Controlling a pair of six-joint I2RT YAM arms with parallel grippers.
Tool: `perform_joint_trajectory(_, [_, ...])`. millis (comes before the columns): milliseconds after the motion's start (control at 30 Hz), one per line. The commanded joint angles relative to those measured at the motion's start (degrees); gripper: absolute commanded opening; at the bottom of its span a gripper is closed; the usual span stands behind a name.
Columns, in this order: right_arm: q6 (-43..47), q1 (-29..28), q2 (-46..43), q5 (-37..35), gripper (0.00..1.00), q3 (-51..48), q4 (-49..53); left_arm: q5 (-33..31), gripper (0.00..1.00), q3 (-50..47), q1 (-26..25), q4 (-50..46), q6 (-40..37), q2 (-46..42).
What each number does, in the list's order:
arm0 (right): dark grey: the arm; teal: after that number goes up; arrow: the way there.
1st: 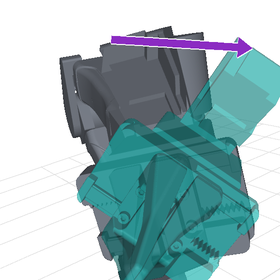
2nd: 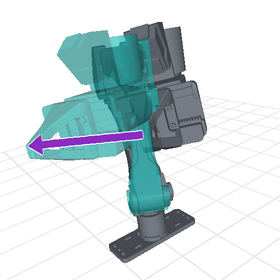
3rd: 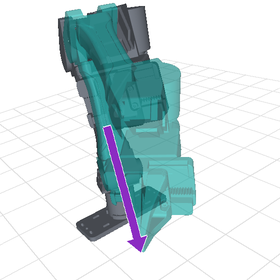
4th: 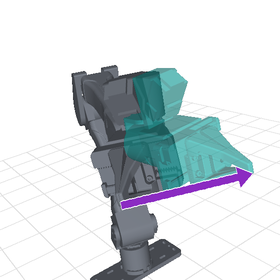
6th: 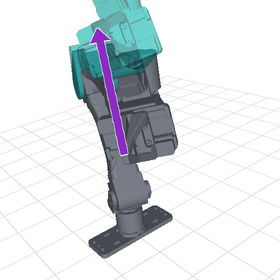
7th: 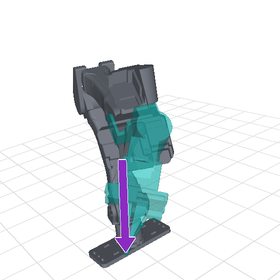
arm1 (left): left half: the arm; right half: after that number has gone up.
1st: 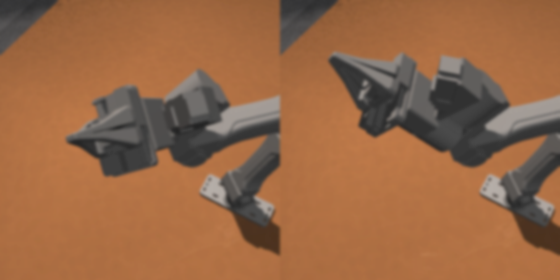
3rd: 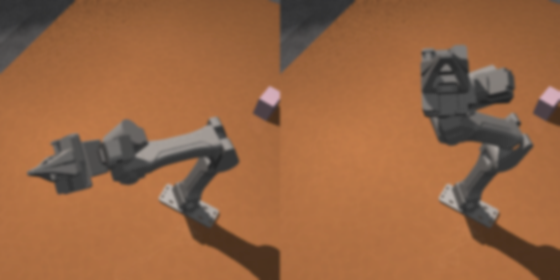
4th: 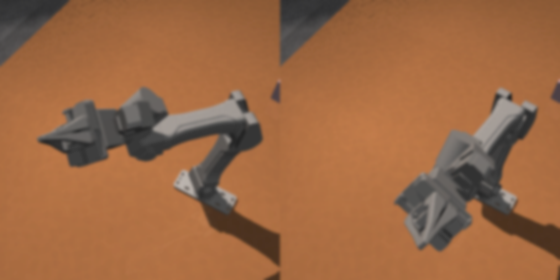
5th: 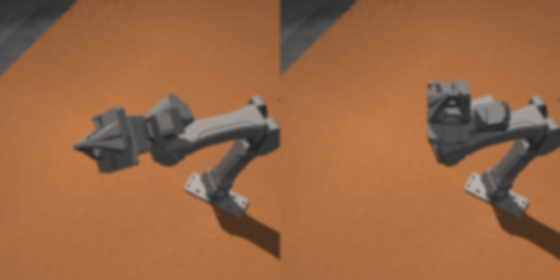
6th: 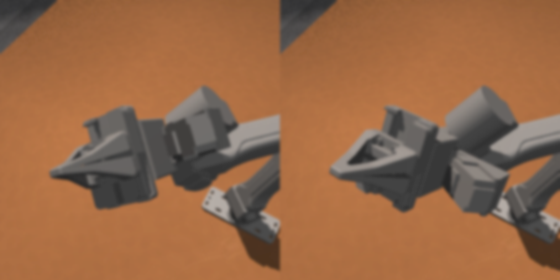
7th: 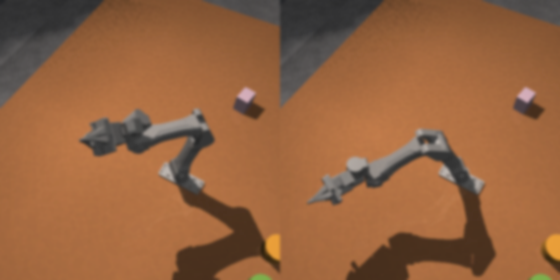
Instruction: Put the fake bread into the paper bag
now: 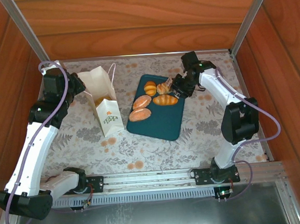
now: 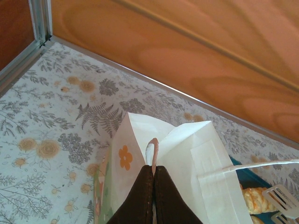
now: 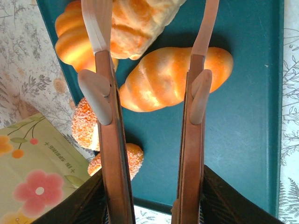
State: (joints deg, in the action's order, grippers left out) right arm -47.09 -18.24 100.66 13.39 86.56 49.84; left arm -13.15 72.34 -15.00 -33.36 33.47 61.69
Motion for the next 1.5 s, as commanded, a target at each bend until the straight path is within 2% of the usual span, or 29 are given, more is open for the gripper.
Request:
perform_joint_trajectory(0, [-0.5, 0.3, 1.2, 1.3, 0.48, 2.4, -1.5, 0.8, 0.0, -0.7, 0.2, 0.9, 0.7, 0.2])
perform_joint_trajectory(433, [0.2, 0.4, 5.1, 1.8, 0.45, 3.9, -1.3, 0.6, 0.0, -1.1, 0.2, 1.2, 0.8, 0.1])
perform_joint_trajectory(700, [0.9, 0.5, 2.9, 1.8, 0.22, 2.9, -1.9, 0.4, 0.0, -1.3, 0.2, 1.2, 0.8, -0.1])
perform_joint_trajectory(833, [0.6, 0.7, 0.6, 1.6, 0.16, 1.4, -3.3, 0.4, 0.0, -1.2, 0.2, 1.2, 0.7, -0.1])
perform_joint_trajectory(1233, [0.5, 1.3, -10.4, -0.2, 0.13, -2.2, -6.8, -0.9, 0.0, -1.3, 0.2, 1.2, -0.1, -1.0])
perform_joint_trajectory(1467, [2.3, 1.1, -16.5, 3.6, 0.13, -0.4, -8.3, -0.8, 0.0, -1.4, 0.2, 1.2, -0.2, -0.8])
